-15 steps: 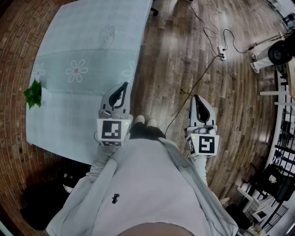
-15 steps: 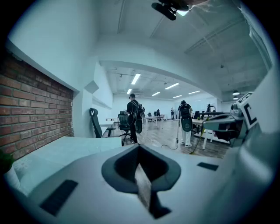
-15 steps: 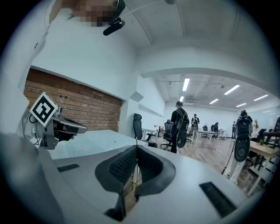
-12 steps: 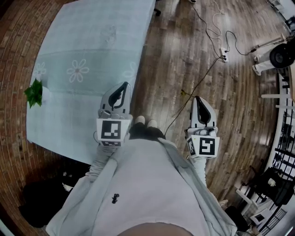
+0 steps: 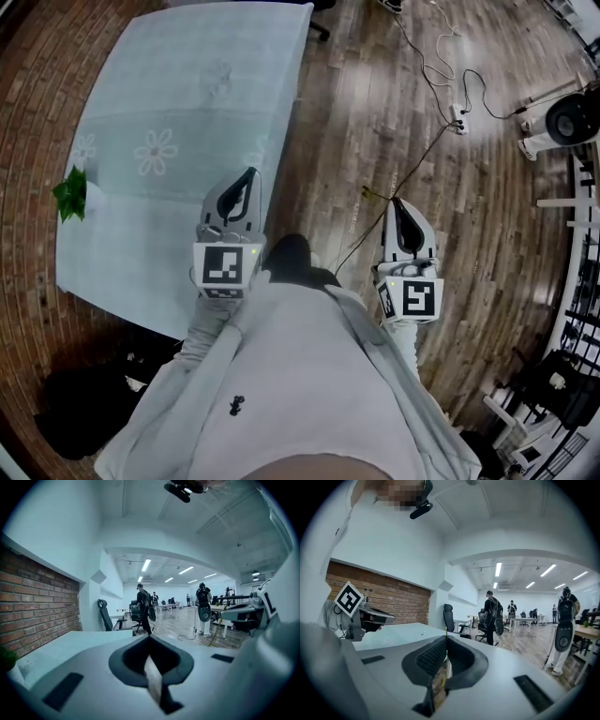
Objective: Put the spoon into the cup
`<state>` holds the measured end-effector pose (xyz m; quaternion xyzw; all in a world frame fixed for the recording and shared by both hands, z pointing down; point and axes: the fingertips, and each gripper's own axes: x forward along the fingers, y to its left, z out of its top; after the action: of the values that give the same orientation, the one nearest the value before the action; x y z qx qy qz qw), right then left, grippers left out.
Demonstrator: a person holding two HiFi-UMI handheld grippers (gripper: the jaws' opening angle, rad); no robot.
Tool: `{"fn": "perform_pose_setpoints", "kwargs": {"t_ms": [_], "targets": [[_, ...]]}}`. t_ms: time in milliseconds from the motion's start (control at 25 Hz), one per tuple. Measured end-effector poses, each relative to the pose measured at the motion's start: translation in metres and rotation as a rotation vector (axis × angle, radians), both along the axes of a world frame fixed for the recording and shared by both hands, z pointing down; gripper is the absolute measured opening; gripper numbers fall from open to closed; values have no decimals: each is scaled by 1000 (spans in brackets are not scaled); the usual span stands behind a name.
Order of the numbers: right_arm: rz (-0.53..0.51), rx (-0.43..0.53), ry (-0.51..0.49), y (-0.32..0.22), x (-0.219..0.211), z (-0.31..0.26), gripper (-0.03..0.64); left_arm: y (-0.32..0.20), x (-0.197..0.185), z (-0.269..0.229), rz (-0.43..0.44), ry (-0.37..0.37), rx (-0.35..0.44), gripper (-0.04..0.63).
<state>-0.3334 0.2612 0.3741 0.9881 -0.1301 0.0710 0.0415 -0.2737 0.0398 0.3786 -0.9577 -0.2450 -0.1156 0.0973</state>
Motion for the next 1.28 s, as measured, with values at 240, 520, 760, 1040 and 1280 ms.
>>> {"fn": "perform_pose_setpoints", "kwargs": {"t_ms": [240, 520, 760, 1040, 1280], "targets": [[-6, 12, -17, 12, 34, 9, 20, 11, 32, 8, -10, -2, 0, 18], [-16, 1, -6, 25, 131, 6, 18, 38, 129, 10, 10, 18, -15, 19], [-5, -13, -7, 21, 219, -7, 18, 46, 214, -1, 55, 18, -50, 18], [-13, -35, -52, 12, 285, -1, 18, 40, 272, 9, 55, -25, -88, 18], [-48, -45, -83, 2, 314, 9, 18, 22, 288, 21, 0, -55, -99, 18]]}}
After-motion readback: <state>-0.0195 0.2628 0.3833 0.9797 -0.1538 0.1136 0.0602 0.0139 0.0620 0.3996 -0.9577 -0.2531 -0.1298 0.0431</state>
